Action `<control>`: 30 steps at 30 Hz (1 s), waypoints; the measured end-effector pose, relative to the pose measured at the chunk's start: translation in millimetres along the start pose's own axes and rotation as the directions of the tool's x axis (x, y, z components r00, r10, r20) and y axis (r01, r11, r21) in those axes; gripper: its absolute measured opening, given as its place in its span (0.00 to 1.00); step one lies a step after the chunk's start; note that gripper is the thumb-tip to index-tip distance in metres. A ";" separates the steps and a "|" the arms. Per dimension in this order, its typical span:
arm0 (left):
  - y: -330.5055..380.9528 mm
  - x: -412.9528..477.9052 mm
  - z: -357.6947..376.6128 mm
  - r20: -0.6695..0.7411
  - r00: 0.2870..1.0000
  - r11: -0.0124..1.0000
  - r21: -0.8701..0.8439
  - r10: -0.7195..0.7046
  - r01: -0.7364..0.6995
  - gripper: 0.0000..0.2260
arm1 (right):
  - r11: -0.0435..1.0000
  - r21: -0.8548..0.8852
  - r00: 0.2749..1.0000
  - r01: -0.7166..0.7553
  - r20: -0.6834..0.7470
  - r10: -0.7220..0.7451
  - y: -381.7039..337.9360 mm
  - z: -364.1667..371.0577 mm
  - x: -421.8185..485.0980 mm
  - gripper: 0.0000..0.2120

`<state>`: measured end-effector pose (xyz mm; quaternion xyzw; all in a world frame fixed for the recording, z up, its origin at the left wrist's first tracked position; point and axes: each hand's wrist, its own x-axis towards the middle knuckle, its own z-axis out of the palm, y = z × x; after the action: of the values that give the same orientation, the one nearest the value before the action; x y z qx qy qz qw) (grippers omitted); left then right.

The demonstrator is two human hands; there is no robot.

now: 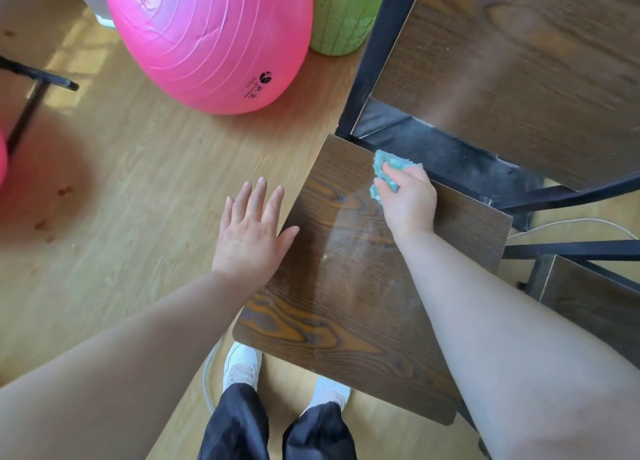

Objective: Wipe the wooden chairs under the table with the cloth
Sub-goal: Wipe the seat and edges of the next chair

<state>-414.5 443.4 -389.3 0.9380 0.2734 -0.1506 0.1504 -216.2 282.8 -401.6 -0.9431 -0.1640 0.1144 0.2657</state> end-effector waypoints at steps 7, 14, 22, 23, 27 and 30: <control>-6.5 -10.1 -2.4 0.006 1.000 1.000 -0.002 0.008 -0.008 0.31 | 0.997 0.067 0.992 0.041 0.116 -0.049 -12.8 7.0 -11.3 0.13; -5.6 -26.9 -4.3 -0.003 1.000 1.000 -0.009 -0.001 0.001 0.31 | 0.993 0.092 0.967 0.079 0.233 -0.099 -16.8 5.3 -42.8 0.13; -9.2 -62.7 1.6 -0.023 1.000 1.000 -0.001 0.010 -0.010 0.31 | 0.975 0.113 0.915 0.191 0.338 -0.218 -16.7 28.5 -144.1 0.13; -10.3 -67.0 2.4 -0.022 1.000 1.000 -0.003 0.009 -0.009 0.31 | 0.973 0.117 0.907 0.198 0.355 -0.227 -16.3 29.9 -158.8 0.13; -12.8 -85.2 5.9 -0.022 1.000 1.000 -0.014 0.012 -0.013 0.31 | 0.967 0.159 0.878 0.198 0.409 -0.247 -12.7 33.0 -209.0 0.13; -10.9 -99.8 10.6 -0.014 1.000 1.000 -0.011 0.016 -0.016 0.31 | 0.970 0.168 0.861 0.178 0.451 -0.236 -8.2 34.8 -236.9 0.13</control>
<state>-503.1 401.6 -364.7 0.9404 0.2677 -0.1413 0.1548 -446.7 217.9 -395.6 -0.8466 -0.3163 0.3189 0.2857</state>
